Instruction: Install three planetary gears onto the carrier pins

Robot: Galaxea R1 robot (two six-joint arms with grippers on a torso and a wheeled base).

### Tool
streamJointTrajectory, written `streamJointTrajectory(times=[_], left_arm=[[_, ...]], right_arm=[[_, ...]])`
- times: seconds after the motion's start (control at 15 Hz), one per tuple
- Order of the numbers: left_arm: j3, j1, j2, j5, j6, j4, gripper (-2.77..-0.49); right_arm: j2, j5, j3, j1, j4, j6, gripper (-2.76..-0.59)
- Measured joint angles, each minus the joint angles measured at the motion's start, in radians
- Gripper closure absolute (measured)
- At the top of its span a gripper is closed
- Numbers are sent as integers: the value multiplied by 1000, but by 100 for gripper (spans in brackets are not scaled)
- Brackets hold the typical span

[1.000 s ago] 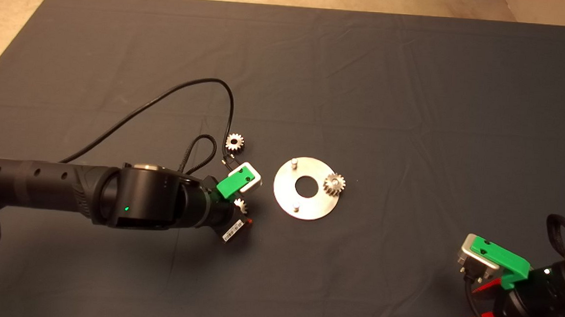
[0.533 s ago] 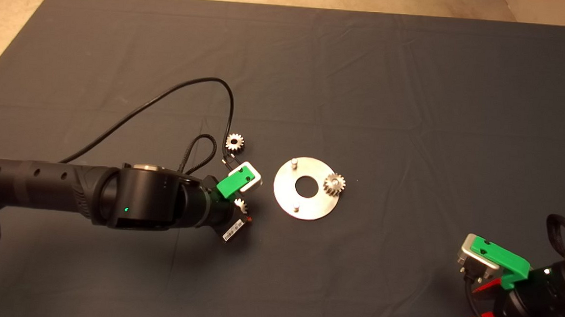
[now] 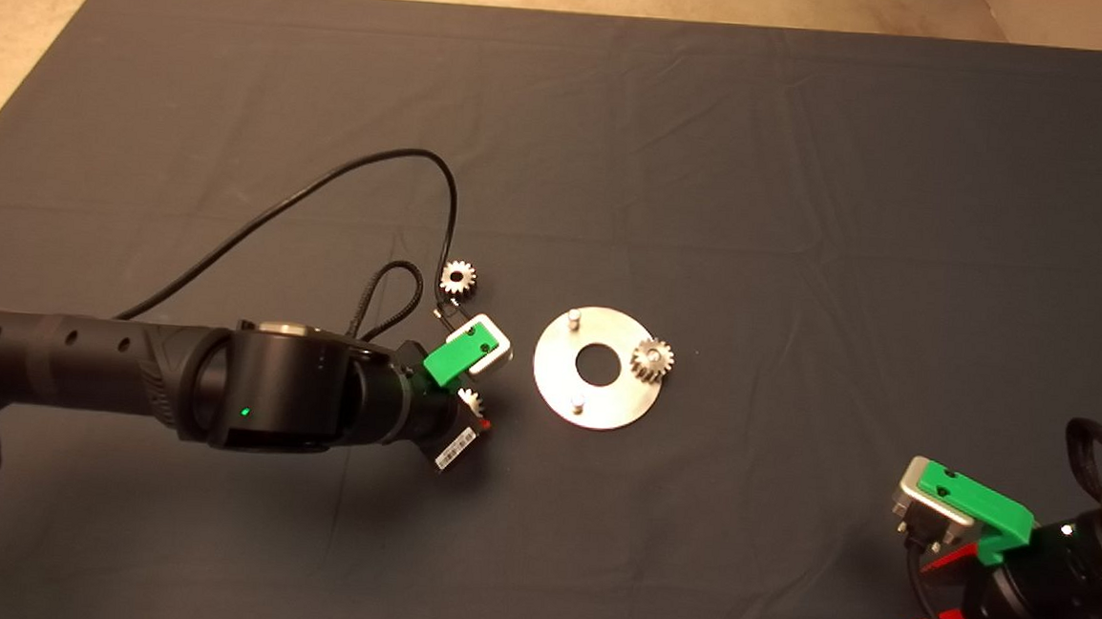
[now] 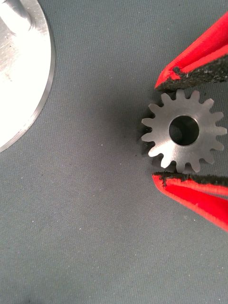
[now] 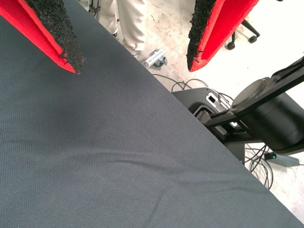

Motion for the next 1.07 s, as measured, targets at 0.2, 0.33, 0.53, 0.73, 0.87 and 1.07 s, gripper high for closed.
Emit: streamJointTrajectory(times=[0.2,0.33,0.53,0.73,0.87,1.07], left_arm=[[7,6,-2,0,0,10,-104],[13,10,-3,0,0,10,-100],[13,10,-8,-7,0,9,-96],[13,11,-8,-7,0,10,-94],[17,11,-10,-6,0,9,-90],[48,13,-16,6,0,4,-83]], right_arm=[[0,0,0,0,0,0,-161],[0,0,0,0,0,0,-161],[0,0,0,0,0,0,-161],[0,0,0,0,0,0,-161],[0,0,0,0,0,0,-161],[0,-1,0,1,0,0,-161]])
